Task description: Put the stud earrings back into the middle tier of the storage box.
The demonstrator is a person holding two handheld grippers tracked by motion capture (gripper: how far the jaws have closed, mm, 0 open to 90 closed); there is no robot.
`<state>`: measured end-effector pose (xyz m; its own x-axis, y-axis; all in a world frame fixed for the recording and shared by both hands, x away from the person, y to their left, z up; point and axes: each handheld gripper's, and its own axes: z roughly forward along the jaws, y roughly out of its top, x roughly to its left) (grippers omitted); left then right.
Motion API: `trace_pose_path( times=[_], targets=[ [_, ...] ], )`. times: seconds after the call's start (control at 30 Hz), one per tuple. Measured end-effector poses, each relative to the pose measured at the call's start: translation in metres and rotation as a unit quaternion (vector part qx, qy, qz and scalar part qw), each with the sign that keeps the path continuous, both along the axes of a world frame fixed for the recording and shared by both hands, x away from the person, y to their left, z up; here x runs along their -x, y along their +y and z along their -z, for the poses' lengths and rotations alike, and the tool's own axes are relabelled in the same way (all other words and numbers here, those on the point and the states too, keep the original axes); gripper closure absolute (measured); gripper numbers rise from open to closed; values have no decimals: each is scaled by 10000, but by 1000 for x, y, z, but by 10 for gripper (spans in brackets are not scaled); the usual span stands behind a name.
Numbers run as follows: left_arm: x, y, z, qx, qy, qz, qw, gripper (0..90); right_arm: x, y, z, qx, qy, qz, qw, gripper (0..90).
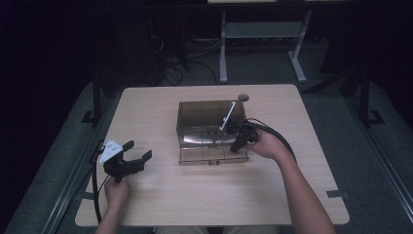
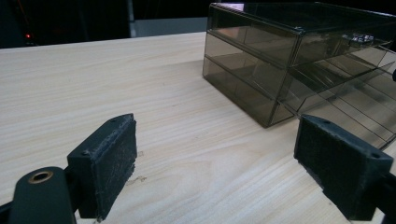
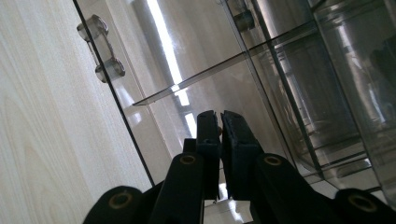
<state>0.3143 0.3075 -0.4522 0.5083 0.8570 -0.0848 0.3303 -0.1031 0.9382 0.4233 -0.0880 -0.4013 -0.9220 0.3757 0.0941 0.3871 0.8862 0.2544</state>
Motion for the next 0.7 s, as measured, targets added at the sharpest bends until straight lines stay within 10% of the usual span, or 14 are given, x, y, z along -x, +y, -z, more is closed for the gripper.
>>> trace_pose_path(
  times=[0.7],
  targets=[
    [0,0,0,5,3,1,10000,128,-1,-1,-2,-43,-35,44,10000,853]
  ],
)
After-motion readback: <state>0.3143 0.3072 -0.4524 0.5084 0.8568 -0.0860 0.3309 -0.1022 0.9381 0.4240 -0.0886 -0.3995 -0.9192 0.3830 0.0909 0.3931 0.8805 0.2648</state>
